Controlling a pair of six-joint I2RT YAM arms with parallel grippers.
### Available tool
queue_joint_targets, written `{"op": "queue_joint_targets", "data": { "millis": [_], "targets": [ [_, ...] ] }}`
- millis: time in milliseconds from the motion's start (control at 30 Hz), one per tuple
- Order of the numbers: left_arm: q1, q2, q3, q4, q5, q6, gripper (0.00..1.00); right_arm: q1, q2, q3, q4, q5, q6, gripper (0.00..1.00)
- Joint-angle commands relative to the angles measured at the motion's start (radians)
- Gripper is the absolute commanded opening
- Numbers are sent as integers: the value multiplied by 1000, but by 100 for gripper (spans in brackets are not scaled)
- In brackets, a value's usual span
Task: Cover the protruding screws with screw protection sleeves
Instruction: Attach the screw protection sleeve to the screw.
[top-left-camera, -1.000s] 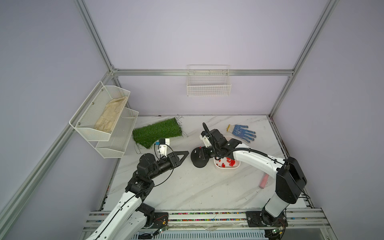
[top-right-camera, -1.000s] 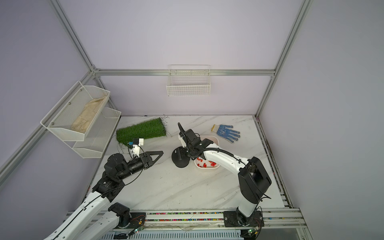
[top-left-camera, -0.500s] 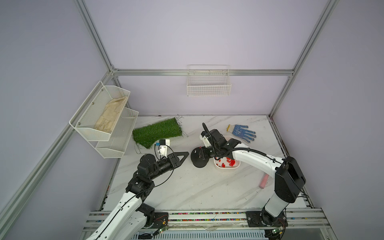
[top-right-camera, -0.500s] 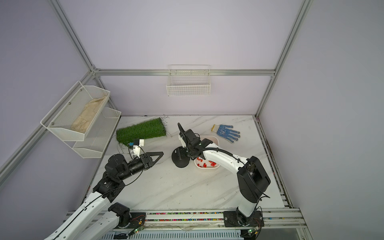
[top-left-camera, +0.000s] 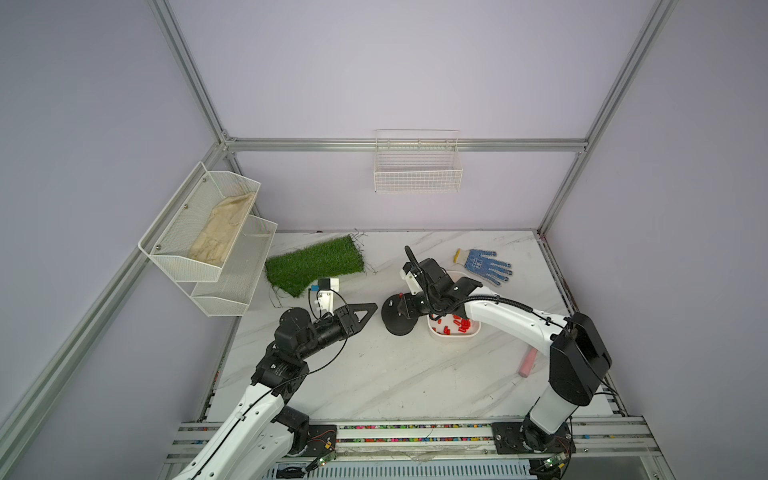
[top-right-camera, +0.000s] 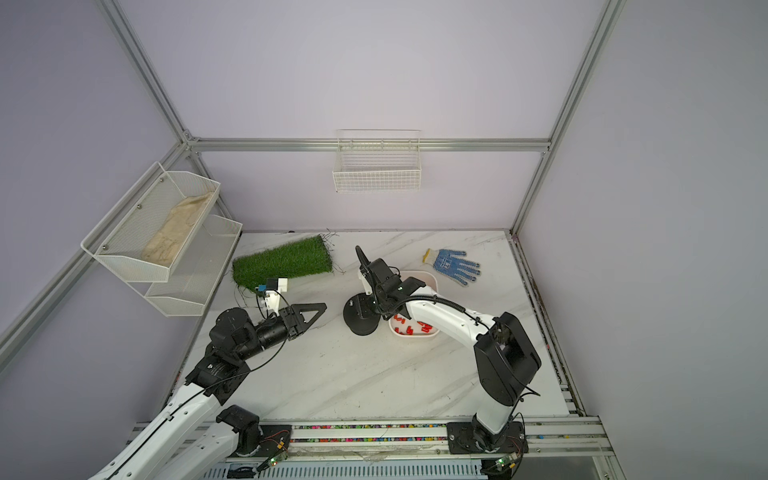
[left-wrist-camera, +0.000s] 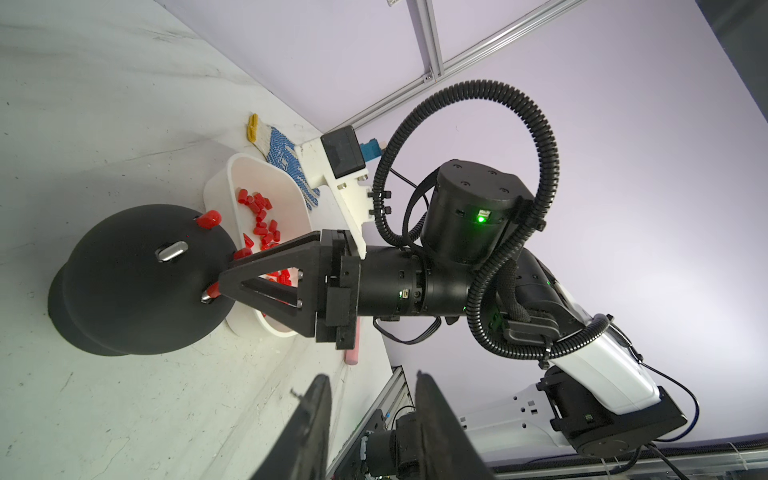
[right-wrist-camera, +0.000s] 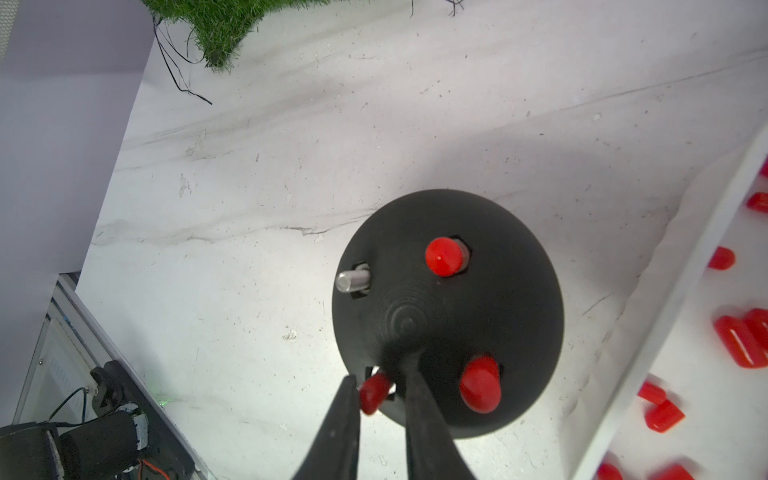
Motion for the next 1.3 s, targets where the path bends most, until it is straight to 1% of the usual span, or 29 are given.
{"op": "queue_joint_targets", "data": {
  "millis": [0, 333, 600, 667, 933, 1267],
  "targets": [
    [5, -13, -28, 42, 8, 11, 35, -7, -38, 20, -6, 18, 3, 24],
    [5, -10, -25, 49, 10, 8, 35, -7, -69, 23, 6, 6, 8, 24],
    [5, -10, -27, 48, 10, 5, 35, -8, -46, 19, 17, -20, 14, 11],
    [5, -12, -27, 48, 10, 4, 35, -7, -43, 15, 19, -25, 13, 9],
    [5, -7, -28, 52, 11, 5, 35, -7, -14, 19, 19, -51, 7, 8],
    [6, -2, -28, 56, 10, 4, 35, -7, 15, 15, 13, -53, -1, 8]
  ]
}}
